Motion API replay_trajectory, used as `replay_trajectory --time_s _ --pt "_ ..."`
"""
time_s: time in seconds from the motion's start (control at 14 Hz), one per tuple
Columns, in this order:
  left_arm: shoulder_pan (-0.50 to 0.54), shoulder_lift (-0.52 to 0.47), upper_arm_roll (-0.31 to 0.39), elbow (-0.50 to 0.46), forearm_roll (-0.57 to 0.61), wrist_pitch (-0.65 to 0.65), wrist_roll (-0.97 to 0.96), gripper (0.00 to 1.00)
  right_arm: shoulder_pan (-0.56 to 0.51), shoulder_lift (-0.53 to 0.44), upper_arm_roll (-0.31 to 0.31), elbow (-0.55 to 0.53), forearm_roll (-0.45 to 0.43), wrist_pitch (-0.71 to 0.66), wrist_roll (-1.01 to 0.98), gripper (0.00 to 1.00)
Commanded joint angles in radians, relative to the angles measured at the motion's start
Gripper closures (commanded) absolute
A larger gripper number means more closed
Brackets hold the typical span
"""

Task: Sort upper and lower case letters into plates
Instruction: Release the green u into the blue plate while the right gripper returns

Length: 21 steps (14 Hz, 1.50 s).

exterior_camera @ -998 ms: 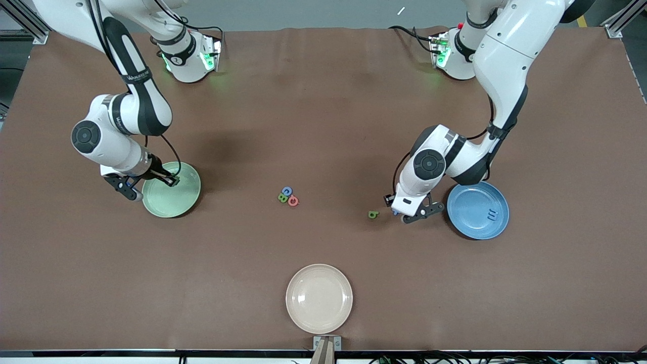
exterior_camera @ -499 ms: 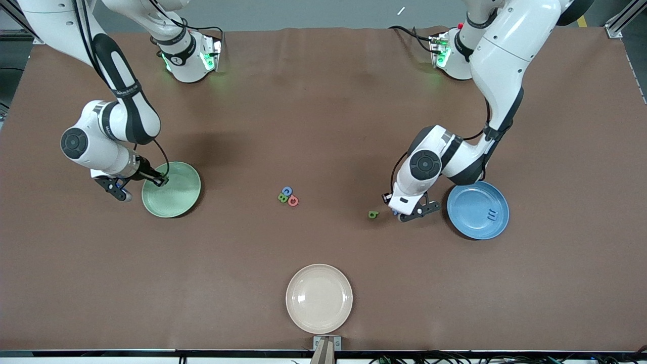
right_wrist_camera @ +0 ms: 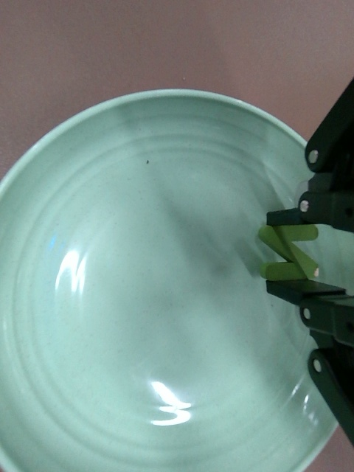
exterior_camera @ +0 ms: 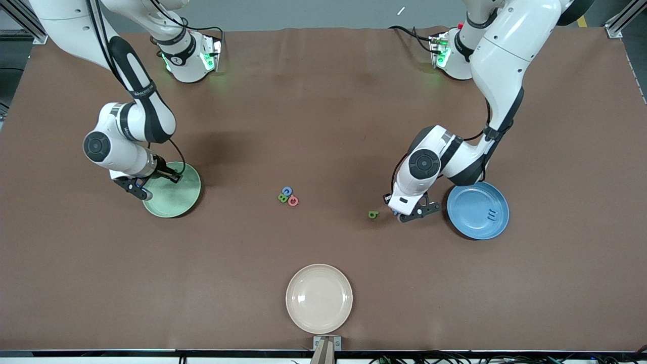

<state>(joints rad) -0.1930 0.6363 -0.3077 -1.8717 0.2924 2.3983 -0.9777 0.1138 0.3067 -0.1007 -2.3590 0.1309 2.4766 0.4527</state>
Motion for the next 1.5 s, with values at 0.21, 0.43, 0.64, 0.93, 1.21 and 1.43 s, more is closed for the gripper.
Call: replay_trajectory --time_s 0.21,0.43,0.64,0.93,1.21,1.43 --pt "0.017 -0.113 -0.002 -0.033 0.024 -0.04 0.011 0.89 -0.01 -0.011 -0.001 -0.002 0.009 -0.05 -0.002 0.0" --pt "0.084 -0.22 -0.008 -0.093 0.016 -0.088 0.156 0.88 -0.01 -0.024 -0.001 0.129 0.007 -0.213 -0.003 0.0" --pt "0.185 -0.3 -0.011 -0.187 0.013 -0.088 0.35 0.88 0.015 -0.012 0.001 0.402 0.01 -0.542 0.035 0.0" --pt "0.36 -0.29 -0.013 -0.228 0.017 -0.065 0.597 0.88 0.121 -0.012 0.004 0.478 0.013 -0.544 0.18 0.0" --pt "0.475 -0.209 -0.011 -0.21 0.021 0.01 0.787 0.88 0.302 0.107 0.002 0.567 0.105 -0.454 0.453 0.0" --pt "0.483 -0.166 -0.008 -0.195 0.025 0.054 0.804 0.88 0.409 0.208 0.002 0.613 0.102 -0.302 0.63 0.0"
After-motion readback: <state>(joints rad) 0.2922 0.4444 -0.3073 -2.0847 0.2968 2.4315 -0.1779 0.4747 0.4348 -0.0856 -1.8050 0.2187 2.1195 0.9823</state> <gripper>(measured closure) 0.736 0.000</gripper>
